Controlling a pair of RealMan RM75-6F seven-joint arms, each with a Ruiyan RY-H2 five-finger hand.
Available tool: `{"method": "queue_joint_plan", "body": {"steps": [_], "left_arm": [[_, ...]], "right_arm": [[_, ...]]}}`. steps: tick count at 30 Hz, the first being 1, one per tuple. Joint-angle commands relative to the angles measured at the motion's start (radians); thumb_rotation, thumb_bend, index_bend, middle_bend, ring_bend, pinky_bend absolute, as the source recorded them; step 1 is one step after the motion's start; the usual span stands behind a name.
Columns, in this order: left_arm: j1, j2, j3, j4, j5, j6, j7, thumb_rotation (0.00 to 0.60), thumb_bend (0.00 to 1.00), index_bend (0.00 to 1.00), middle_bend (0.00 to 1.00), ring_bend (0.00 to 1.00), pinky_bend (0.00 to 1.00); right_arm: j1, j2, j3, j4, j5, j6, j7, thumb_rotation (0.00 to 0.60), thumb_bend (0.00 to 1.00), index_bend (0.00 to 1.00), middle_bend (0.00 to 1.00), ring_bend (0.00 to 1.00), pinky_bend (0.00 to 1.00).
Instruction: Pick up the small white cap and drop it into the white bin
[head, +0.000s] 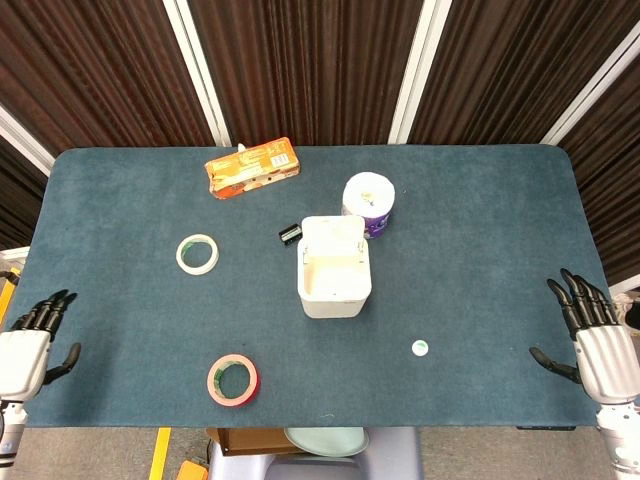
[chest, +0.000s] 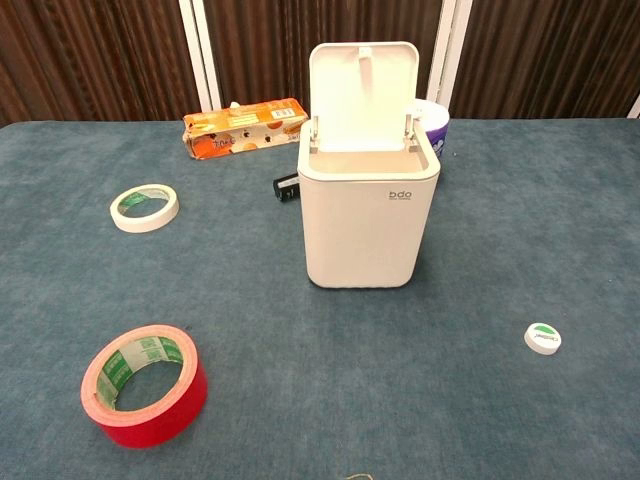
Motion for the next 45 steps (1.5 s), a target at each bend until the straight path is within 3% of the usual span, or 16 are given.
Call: {"method": "queue_joint_plan", "body": {"steps": [1,11,13,15,17,21,25,35,45], "left_arm": [[0.012,-0.007,-0.02,-0.015,-0.026,0.01,0.01,0.6,0.4,0.1,0.1,0.16,0.33],[0.016,-0.018,-0.024,-0.012,-0.023,0.03,0.046,0.6,0.41,0.1,0.1,0.16,0.33],[0.016,-0.019,-0.024,-0.011,-0.024,0.028,0.046,0.6,0.41,0.1,0.1,0.16,0.33],[0.014,-0.018,-0.023,-0.012,-0.027,0.021,0.048,0.6,0.41,0.1,0.1,0.16,0.33],[0.017,-0.011,-0.02,-0.019,-0.023,0.022,0.043,0.6,0.41,0.1,0.1,0.16,0.33],[0.024,-0.004,-0.019,-0.025,-0.017,0.034,0.03,0.6,0.41,0.1,0.1,0.16,0.33],[0.028,0.001,-0.02,-0.027,-0.016,0.039,0.014,0.6,0.41,0.1,0.1,0.16,0.33],[0.031,0.011,-0.02,-0.031,-0.02,0.034,-0.007,0.6,0.4,0.1,0.1,0.16,0.33],[0.037,0.023,-0.023,-0.041,-0.03,0.032,-0.025,0.6,0.4,0.11,0.1,0.16,0.33]], "right_arm": [[0.007,0.007,-0.006,-0.008,0.003,-0.025,-0.018,0.6,0.11,0.02,0.06,0.0,0.22],[0.033,0.026,-0.03,-0.001,-0.035,-0.07,0.0,0.6,0.11,0.03,0.09,0.04,0.24],[0.037,0.026,-0.032,0.004,-0.044,-0.07,0.007,0.6,0.11,0.06,0.17,0.17,0.32],[0.045,0.021,-0.034,0.021,-0.06,-0.069,0.018,0.6,0.1,0.12,0.34,0.43,0.52],[0.076,0.002,-0.034,0.06,-0.095,-0.083,0.034,0.6,0.1,0.16,0.43,0.58,0.66],[0.117,-0.025,-0.022,0.105,-0.109,-0.109,0.048,0.6,0.11,0.28,0.61,0.78,0.84],[0.176,-0.009,-0.03,0.081,-0.124,-0.196,0.043,0.6,0.11,0.37,0.75,0.91,0.97],[0.337,0.032,-0.072,-0.026,-0.155,-0.463,0.025,0.6,0.13,0.48,0.81,0.97,1.0],[0.427,-0.045,-0.075,0.005,-0.111,-0.612,-0.013,0.6,0.21,0.5,0.82,0.98,1.0]]}}
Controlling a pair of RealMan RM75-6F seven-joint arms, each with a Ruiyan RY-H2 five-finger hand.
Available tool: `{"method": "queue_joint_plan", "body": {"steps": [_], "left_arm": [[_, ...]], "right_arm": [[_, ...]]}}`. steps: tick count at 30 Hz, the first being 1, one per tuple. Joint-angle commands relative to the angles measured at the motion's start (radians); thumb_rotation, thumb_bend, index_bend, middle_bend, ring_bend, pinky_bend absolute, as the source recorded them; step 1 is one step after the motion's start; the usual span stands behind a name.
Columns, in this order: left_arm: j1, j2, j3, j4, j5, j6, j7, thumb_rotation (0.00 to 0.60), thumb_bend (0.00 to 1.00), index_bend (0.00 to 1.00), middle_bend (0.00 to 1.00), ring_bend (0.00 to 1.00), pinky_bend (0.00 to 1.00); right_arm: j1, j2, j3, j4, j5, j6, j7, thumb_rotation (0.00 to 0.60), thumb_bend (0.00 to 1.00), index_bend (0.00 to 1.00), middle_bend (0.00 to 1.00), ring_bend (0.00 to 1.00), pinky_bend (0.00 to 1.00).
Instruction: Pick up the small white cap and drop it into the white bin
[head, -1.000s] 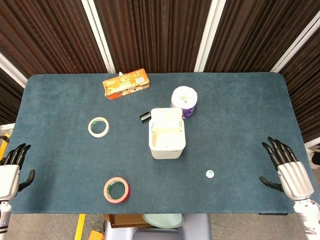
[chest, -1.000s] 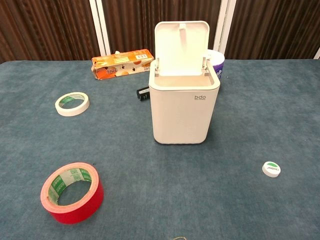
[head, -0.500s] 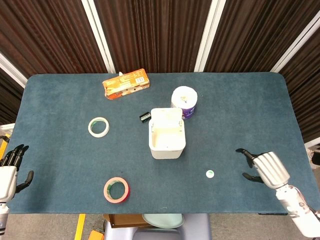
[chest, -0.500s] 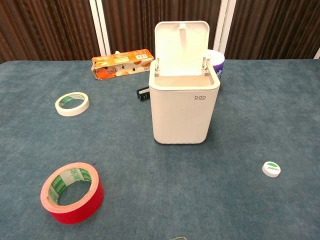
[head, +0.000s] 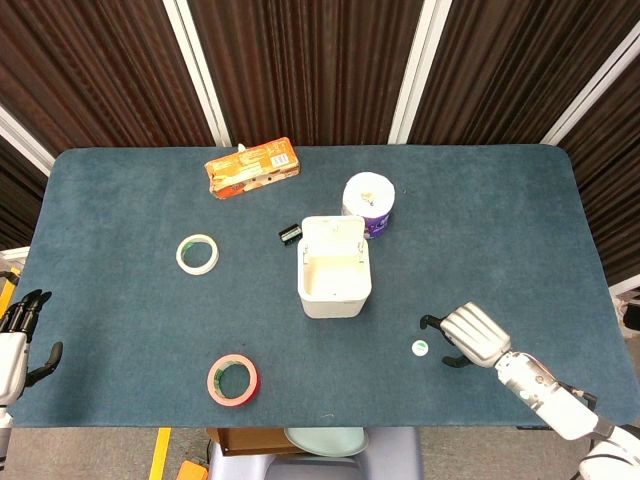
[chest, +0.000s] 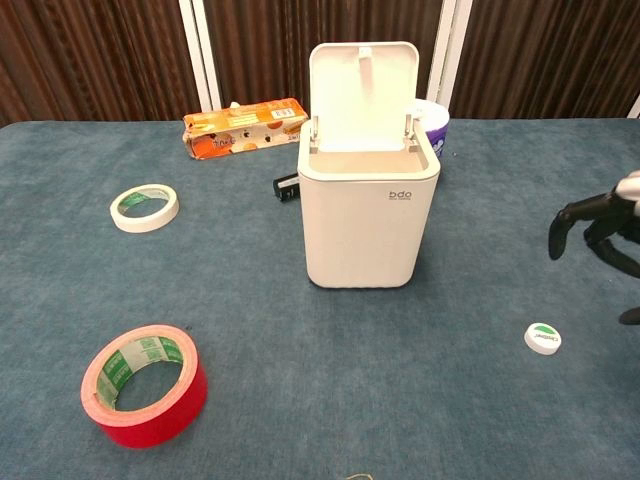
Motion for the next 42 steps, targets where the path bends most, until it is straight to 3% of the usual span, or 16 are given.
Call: {"method": "queue_joint_plan", "body": {"steps": [1,16,42], "left_arm": [[0.002,0.003,0.0,-0.001,0.002,0.002,-0.006,0.6,0.4,0.12,0.1,0.16,0.33],[0.009,0.013,-0.006,0.001,-0.004,0.005,-0.044,0.6,0.4,0.13,0.14,0.17,0.33],[0.011,0.014,-0.008,0.0,-0.003,0.005,-0.049,0.6,0.4,0.14,0.13,0.17,0.33]], "right_arm": [[0.029,-0.033,-0.003,0.022,0.021,-0.045,-0.007,0.6,0.21,0.5,0.82,0.98,1.0],[0.092,-0.144,-0.035,0.134,0.068,-0.146,-0.029,0.6,0.32,0.54,0.82,0.98,1.0],[0.123,-0.215,-0.071,0.224,0.109,-0.164,-0.003,0.6,0.32,0.56,0.82,0.98,1.0]]}}
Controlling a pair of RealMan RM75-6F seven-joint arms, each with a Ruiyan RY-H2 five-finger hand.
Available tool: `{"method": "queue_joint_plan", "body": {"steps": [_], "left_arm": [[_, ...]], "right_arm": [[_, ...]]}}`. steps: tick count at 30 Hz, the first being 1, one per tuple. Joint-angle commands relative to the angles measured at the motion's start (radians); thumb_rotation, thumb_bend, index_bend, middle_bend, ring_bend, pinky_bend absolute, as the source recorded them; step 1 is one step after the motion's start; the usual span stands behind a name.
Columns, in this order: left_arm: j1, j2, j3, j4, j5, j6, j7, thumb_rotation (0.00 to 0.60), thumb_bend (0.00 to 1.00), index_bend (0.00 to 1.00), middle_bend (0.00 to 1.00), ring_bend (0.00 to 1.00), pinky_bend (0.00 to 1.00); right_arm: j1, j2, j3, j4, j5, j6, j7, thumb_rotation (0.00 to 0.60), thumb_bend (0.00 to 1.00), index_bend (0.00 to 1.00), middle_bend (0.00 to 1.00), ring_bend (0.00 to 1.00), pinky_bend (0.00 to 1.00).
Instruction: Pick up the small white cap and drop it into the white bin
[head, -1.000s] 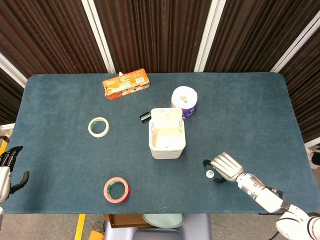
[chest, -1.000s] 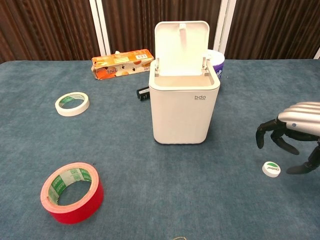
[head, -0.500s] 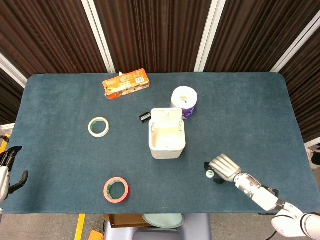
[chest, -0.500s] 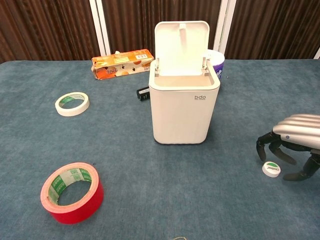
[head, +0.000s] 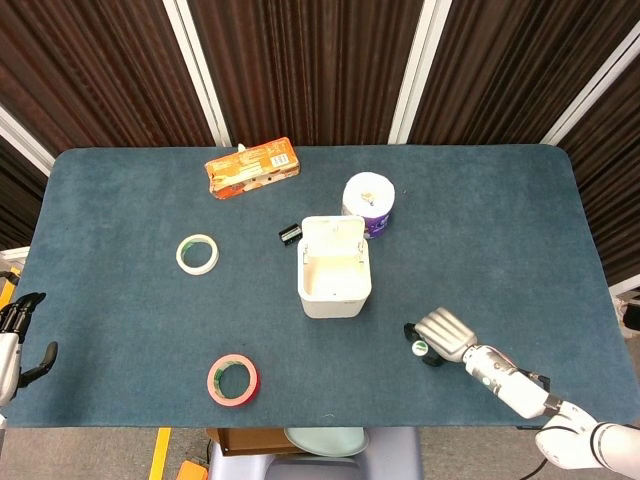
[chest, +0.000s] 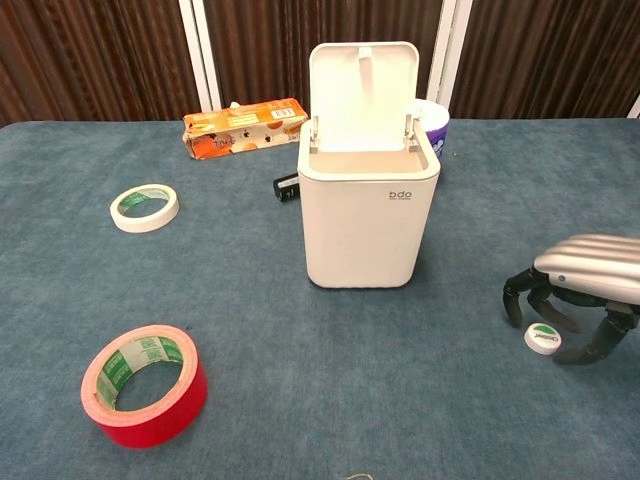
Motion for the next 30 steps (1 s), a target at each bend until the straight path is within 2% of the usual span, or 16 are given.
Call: {"method": "queue_joint_plan", "body": {"steps": [1,4,10,16,19,24,30], "left_arm": [[0.001,0.001,-0.001,0.0,0.0,0.001,-0.003,0.6,0.4,0.14,0.13,0.17,0.33],[0.001,0.001,-0.001,0.0,0.0,0.0,-0.004,0.6,0.4,0.14,0.13,0.17,0.33],[-0.001,-0.001,0.0,0.0,0.001,-0.003,0.003,0.6,0.4,0.14,0.13,0.17,0.33],[-0.002,-0.001,0.0,-0.001,-0.001,-0.006,0.008,0.6,0.41,0.14,0.13,0.17,0.33],[-0.002,-0.002,0.0,-0.002,-0.002,-0.006,0.009,0.6,0.4,0.14,0.13,0.17,0.33],[-0.003,-0.002,0.0,-0.003,-0.006,-0.011,0.015,0.6,0.41,0.14,0.13,0.17,0.33],[-0.004,-0.001,0.002,-0.007,-0.006,-0.015,0.023,0.6,0.41,0.14,0.13,0.18,0.33]], "right_arm": [[0.001,-0.002,-0.003,0.003,0.003,-0.001,-0.003,0.6,0.32,0.56,0.82,0.98,1.0],[-0.001,-0.003,-0.006,0.007,0.009,0.001,-0.006,0.6,0.32,0.59,0.82,0.98,1.0],[-0.009,-0.004,-0.005,0.013,0.018,0.024,-0.011,0.6,0.32,0.74,0.82,0.99,1.0],[-0.027,0.023,0.007,-0.014,0.009,0.103,0.006,0.6,0.32,0.76,0.82,0.99,1.0],[-0.042,0.06,0.018,-0.065,-0.013,0.18,0.004,0.6,0.32,0.76,0.82,0.99,1.0],[-0.061,0.161,0.05,-0.219,-0.063,0.32,-0.035,0.6,0.32,0.76,0.82,0.99,1.0],[-0.048,0.298,0.094,-0.435,-0.056,0.339,-0.078,0.6,0.32,0.75,0.82,0.99,1.0]]}}
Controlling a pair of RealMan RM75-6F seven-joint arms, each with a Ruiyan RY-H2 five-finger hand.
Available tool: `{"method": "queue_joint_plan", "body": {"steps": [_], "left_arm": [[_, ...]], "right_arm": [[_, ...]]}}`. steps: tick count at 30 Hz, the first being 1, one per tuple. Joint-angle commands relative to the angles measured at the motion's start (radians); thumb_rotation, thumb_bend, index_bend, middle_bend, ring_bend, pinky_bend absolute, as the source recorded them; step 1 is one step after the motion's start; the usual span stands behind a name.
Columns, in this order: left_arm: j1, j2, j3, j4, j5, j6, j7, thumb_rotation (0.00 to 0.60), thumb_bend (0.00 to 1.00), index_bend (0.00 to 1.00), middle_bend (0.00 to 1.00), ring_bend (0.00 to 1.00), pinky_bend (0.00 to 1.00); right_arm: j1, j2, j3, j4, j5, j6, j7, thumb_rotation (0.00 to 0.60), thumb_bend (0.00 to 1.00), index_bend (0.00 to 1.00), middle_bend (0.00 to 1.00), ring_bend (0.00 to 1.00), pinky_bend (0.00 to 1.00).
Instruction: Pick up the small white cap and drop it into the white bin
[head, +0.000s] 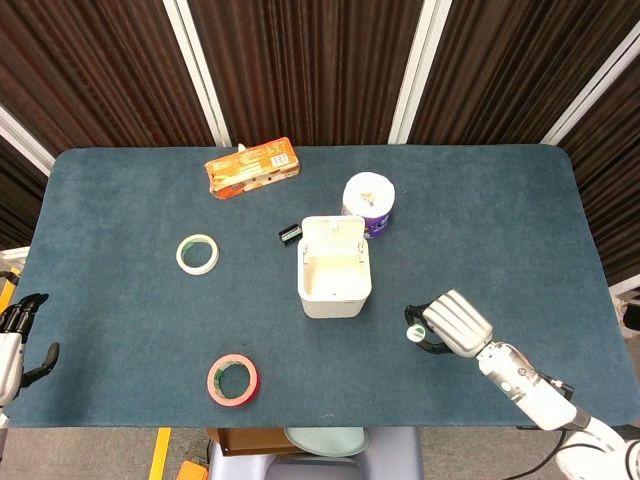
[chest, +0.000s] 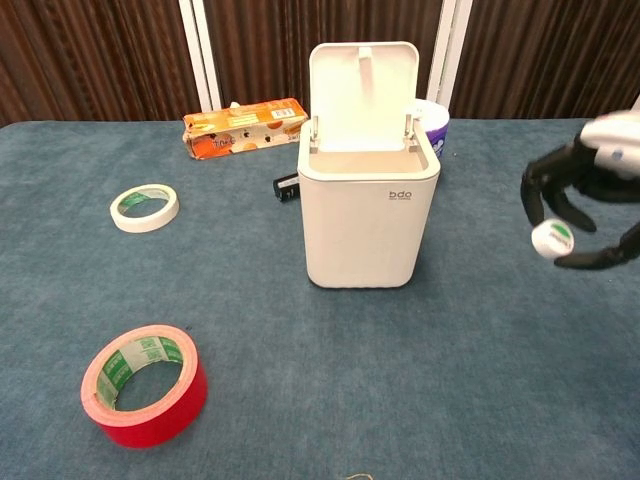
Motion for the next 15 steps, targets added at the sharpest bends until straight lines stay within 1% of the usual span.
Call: {"method": "queue_joint_plan", "body": {"steps": [1,4,8,11,15], "left_arm": [[0.0,0.0,0.0,-0.001,0.0,0.0,0.002,0.6,0.41,0.14,0.13,0.18,0.33],[-0.002,-0.001,0.001,-0.001,-0.002,-0.004,0.006,0.6,0.4,0.14,0.13,0.18,0.33],[-0.003,-0.002,0.002,-0.002,0.001,-0.004,0.015,0.6,0.41,0.14,0.13,0.18,0.33],[-0.003,-0.003,0.002,-0.002,0.003,-0.003,0.015,0.6,0.4,0.14,0.13,0.18,0.33],[-0.002,-0.002,0.001,-0.001,-0.001,-0.004,0.011,0.6,0.4,0.14,0.13,0.18,0.33]], "right_arm": [[0.009,0.103,0.048,-0.146,0.004,0.023,-0.046,0.6,0.32,0.75,0.82,0.99,1.0],[0.03,0.123,0.095,-0.205,0.044,0.007,-0.093,0.6,0.32,0.75,0.82,0.99,1.0],[0.087,0.097,0.178,-0.239,0.159,-0.066,-0.182,0.6,0.32,0.75,0.82,0.99,1.0],[0.141,0.053,0.231,-0.227,0.263,-0.133,-0.258,0.6,0.32,0.74,0.82,0.99,1.0],[0.208,-0.034,0.28,-0.17,0.367,-0.189,-0.332,0.6,0.32,0.74,0.82,0.99,1.0]]}}
